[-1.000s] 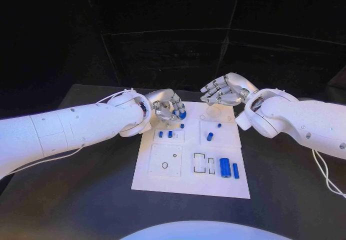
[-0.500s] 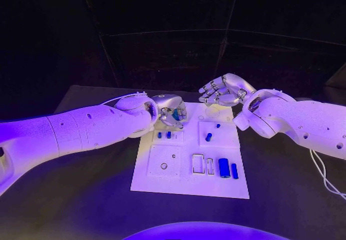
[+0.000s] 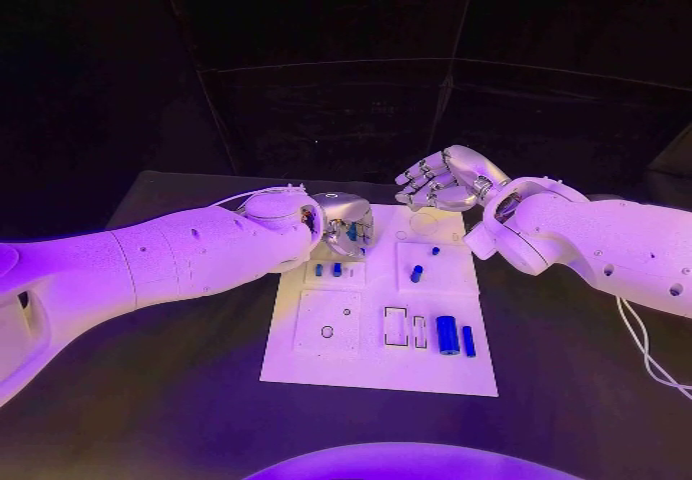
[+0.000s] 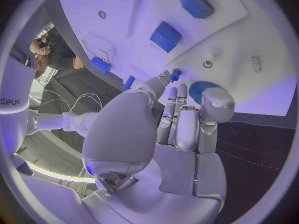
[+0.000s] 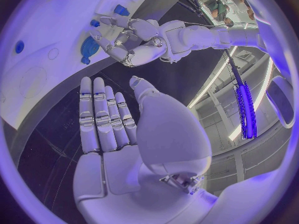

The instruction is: Assemble the parts on the task board

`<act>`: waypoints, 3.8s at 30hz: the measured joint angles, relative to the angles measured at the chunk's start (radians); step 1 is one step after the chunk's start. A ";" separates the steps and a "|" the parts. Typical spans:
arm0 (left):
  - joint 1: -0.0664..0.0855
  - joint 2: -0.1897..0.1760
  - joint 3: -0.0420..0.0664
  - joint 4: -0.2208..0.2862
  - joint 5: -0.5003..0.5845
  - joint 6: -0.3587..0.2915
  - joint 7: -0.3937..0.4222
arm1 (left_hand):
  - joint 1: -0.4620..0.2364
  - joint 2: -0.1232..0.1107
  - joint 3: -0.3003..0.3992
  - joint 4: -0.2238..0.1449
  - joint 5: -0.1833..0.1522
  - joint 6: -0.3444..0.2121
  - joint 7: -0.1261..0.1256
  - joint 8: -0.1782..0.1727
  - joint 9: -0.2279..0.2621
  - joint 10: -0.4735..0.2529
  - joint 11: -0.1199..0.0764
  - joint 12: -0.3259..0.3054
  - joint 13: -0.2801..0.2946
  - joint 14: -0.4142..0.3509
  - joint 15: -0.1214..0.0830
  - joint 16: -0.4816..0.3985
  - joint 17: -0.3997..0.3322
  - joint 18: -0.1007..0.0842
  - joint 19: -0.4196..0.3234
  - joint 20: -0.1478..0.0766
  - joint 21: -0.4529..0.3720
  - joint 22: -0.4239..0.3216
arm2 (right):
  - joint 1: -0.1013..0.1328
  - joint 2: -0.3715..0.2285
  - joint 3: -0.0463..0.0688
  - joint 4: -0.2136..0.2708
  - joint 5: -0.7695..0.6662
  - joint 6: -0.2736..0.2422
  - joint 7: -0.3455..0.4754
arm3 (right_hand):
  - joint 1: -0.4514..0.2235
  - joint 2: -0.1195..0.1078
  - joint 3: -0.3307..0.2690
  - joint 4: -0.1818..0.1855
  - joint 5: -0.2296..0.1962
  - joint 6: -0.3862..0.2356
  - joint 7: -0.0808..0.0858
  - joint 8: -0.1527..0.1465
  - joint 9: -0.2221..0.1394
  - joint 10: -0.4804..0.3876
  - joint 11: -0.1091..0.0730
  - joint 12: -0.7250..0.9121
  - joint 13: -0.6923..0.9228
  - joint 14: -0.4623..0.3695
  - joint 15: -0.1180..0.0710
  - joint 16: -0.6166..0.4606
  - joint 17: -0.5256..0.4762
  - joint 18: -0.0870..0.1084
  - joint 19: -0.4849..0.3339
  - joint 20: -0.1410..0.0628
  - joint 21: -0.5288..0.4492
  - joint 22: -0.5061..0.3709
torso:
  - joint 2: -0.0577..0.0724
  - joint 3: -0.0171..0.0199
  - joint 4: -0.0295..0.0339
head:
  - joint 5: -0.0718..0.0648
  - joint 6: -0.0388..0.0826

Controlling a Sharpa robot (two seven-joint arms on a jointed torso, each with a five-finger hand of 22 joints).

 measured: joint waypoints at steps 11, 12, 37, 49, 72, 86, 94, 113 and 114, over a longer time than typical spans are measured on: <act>-0.004 0.022 0.000 -0.026 -0.020 0.038 -0.014 | 0.000 0.000 0.017 -0.003 0.000 0.017 -0.002 -0.012 -0.002 0.019 -0.002 -0.018 -0.016 0.000 0.000 0.000 -0.005 0.000 0.004 -0.004 0.002 0.005 | 0.000 0.001 0.000 0.000 0.000 -0.001 0.000 | 0.000 0.000 0.001 -0.001 0.001 0.000 0.000 0.000 0.000 -0.004 0.004 0.000 -0.002 0.000 0.000 -0.003 0.000 0.000 0.004 -0.004 0.000 -0.001 | 0.000 0.0000 0.0010 | -0.001 -0.003; -0.005 0.024 0.000 -0.029 -0.021 0.040 -0.015 | -0.003 0.003 0.020 -0.006 0.000 0.017 -0.002 -0.012 -0.002 0.020 -0.003 -0.018 -0.017 0.000 0.000 0.000 -0.006 0.000 0.004 -0.004 0.002 0.005 | 0.000 0.002 0.000 0.000 0.000 -0.001 0.001 | 0.000 0.000 0.001 -0.001 0.001 0.000 0.000 0.000 0.000 -0.004 0.004 0.000 -0.002 0.000 0.000 -0.003 0.000 0.000 0.004 -0.004 0.000 -0.001 | 0.000 0.0000 0.0010 | -0.001 -0.003; -0.008 0.039 0.005 -0.045 -0.030 0.058 -0.020 | 0.004 0.054 0.089 -0.020 -0.009 0.087 -0.007 -0.024 -0.001 0.103 -0.018 -0.053 -0.022 0.003 -0.011 0.000 -0.017 0.000 0.010 -0.010 0.016 0.026 | 0.000 0.005 0.000 -0.001 0.004 -0.003 0.002 | -0.008 0.008 0.001 -0.001 0.006 0.000 0.000 0.005 0.000 -0.004 0.004 0.006 -0.009 0.000 0.000 -0.003 -0.004 0.000 0.007 0.000 -0.008 -0.007 | -0.001 -0.0005 0.0021 | -0.001 -0.007; -0.015 -0.014 0.010 0.012 -0.026 -0.003 -0.007 | 0.003 0.054 0.104 -0.035 -0.009 0.087 -0.006 -0.043 -0.003 0.107 -0.014 -0.080 -0.022 0.003 -0.011 0.000 -0.027 0.000 0.014 -0.014 0.026 0.038 | 0.000 0.004 0.000 -0.012 0.006 -0.011 0.000 | -0.012 0.004 0.001 -0.001 0.010 0.000 0.000 0.005 0.000 -0.003 0.004 0.006 -0.012 -0.004 0.004 -0.003 -0.006 0.000 0.007 0.000 -0.008 -0.009 | -0.002 -0.0012 0.0029 | -0.002 -0.001; -0.014 -0.181 0.034 0.118 0.030 -0.048 0.002 | -0.007 0.043 0.110 -0.042 -0.009 0.094 0.000 -0.050 -0.003 0.123 -0.009 -0.091 -0.022 0.003 -0.011 0.000 -0.034 0.000 0.017 -0.010 0.033 0.048 | 0.000 0.004 0.000 -0.020 0.011 -0.014 -0.002 | -0.012 0.004 0.001 -0.001 0.010 0.000 0.000 0.009 0.000 -0.003 0.003 0.006 -0.014 -0.003 0.003 -0.003 -0.006 0.000 0.007 0.000 -0.012 -0.010 | -0.001 -0.0012 0.0029 | -0.001 0.003; -0.014 -0.189 0.034 0.112 0.036 -0.045 -0.007 | -0.011 0.040 0.110 -0.042 -0.009 0.094 0.000 -0.054 -0.003 0.123 -0.009 -0.096 -0.022 0.003 -0.011 0.000 -0.038 0.000 0.017 -0.010 0.033 0.047 | 0.000 0.003 0.000 -0.020 0.012 -0.015 -0.002 | -0.012 0.004 0.001 -0.001 0.013 -0.003 -0.003 0.009 0.000 -0.003 0.004 0.006 -0.015 -0.003 0.003 -0.003 -0.007 0.000 0.007 0.000 -0.012 -0.011 | 0.000 0.0004 0.0011 | -0.001 0.000; -0.014 -0.171 0.034 0.098 0.038 -0.032 -0.011 | -0.015 0.036 0.110 -0.042 -0.009 0.094 0.000 -0.054 -0.003 0.123 -0.009 -0.100 -0.022 0.003 -0.011 0.000 -0.038 0.000 0.017 -0.010 0.033 0.048 | 0.000 0.004 0.000 -0.020 0.013 -0.015 -0.001 | -0.012 0.004 0.001 -0.001 0.013 -0.003 -0.003 0.009 0.000 -0.003 0.004 0.006 -0.015 -0.003 0.003 -0.003 -0.007 0.000 0.007 0.000 -0.012 -0.011 | 0.000 0.0005 0.0011 | 0.002 -0.002; -0.016 -0.148 0.034 0.081 0.039 0.013 -0.023 | -0.015 0.036 0.110 -0.042 -0.012 0.094 0.000 -0.054 -0.003 0.123 -0.009 -0.100 -0.022 0.003 -0.011 0.000 -0.041 0.000 0.017 -0.010 0.033 0.048 | 0.000 0.006 0.000 -0.020 0.013 -0.014 -0.001 | -0.012 0.004 0.001 -0.001 0.013 -0.003 -0.003 0.009 0.000 -0.003 0.003 0.011 -0.017 -0.003 0.003 -0.003 -0.008 0.000 0.011 -0.004 -0.012 -0.012 | 0.000 0.0000 0.0012 | 0.002 -0.007; -0.016 -0.148 0.034 0.081 0.039 0.016 -0.024 | -0.015 0.036 0.110 -0.042 -0.012 0.094 0.000 -0.054 -0.003 0.123 -0.009 -0.100 -0.022 0.003 -0.011 0.000 -0.041 0.000 0.017 -0.010 0.033 0.048 | 0.000 0.006 0.000 -0.020 0.013 -0.014 -0.001 | -0.012 0.004 0.001 -0.001 0.013 -0.003 -0.003 0.009 0.000 -0.003 0.003 0.011 -0.017 -0.003 0.003 -0.003 -0.008 0.000 0.011 -0.004 -0.012 -0.012 | 0.000 0.0000 0.0012 | 0.002 -0.007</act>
